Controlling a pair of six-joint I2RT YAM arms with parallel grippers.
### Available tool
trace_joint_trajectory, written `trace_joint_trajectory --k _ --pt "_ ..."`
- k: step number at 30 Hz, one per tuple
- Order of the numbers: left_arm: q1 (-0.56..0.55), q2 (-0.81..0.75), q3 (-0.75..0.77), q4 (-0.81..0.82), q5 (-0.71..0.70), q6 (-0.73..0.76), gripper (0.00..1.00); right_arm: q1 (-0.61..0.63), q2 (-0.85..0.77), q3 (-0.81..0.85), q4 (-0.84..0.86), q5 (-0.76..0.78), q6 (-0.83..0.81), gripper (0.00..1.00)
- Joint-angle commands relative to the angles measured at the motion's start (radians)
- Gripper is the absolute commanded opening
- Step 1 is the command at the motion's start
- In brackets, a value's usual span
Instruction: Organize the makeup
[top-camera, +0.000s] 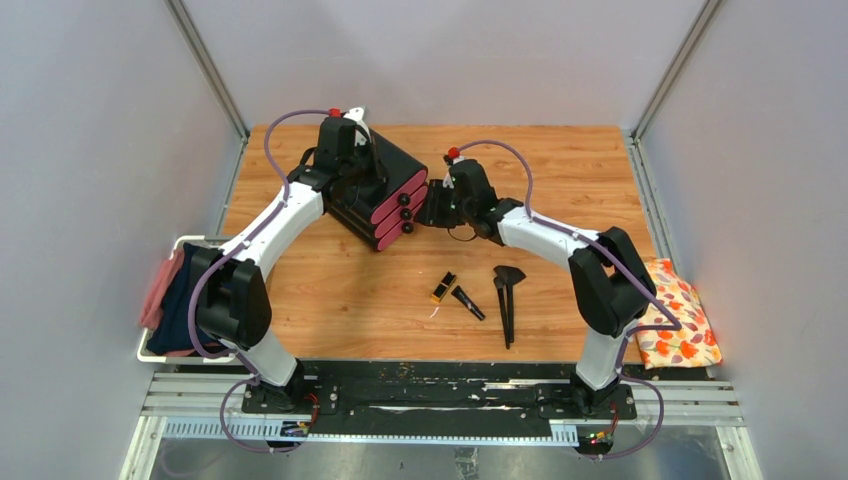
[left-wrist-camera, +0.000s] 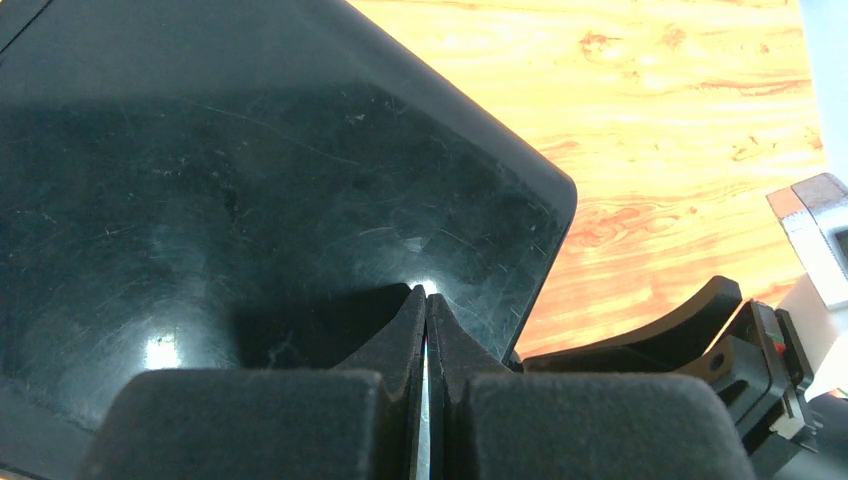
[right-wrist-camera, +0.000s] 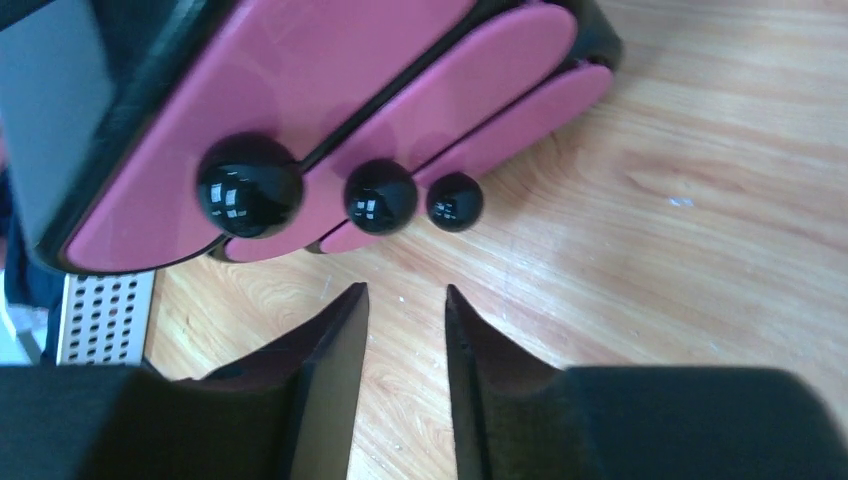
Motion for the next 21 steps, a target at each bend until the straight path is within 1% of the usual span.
trace_joint_trajectory --k 1,3,6,10,16,21 --pt "0.006 0.022 -0.023 -0.101 -0.019 0.024 0.00 -0.036 0.025 -0.050 0.194 -0.130 0.051 0.44" --pt "0.006 0.022 -0.022 -0.103 -0.018 0.023 0.00 -0.052 0.046 -0.060 0.256 -0.179 0.084 0.49" --pt "0.006 0.021 -0.022 -0.103 -0.018 0.023 0.00 -0.068 0.080 -0.045 0.270 -0.218 0.108 0.49" --pt "0.007 0.022 -0.022 -0.103 -0.020 0.025 0.00 -0.078 0.115 -0.022 0.286 -0.248 0.115 0.48" --pt "0.007 0.022 -0.021 -0.108 -0.027 0.033 0.00 -0.088 0.171 0.029 0.299 -0.300 0.127 0.44" --pt "0.007 0.020 -0.022 -0.109 -0.030 0.037 0.00 -0.091 0.181 0.006 0.361 -0.321 0.152 0.44"
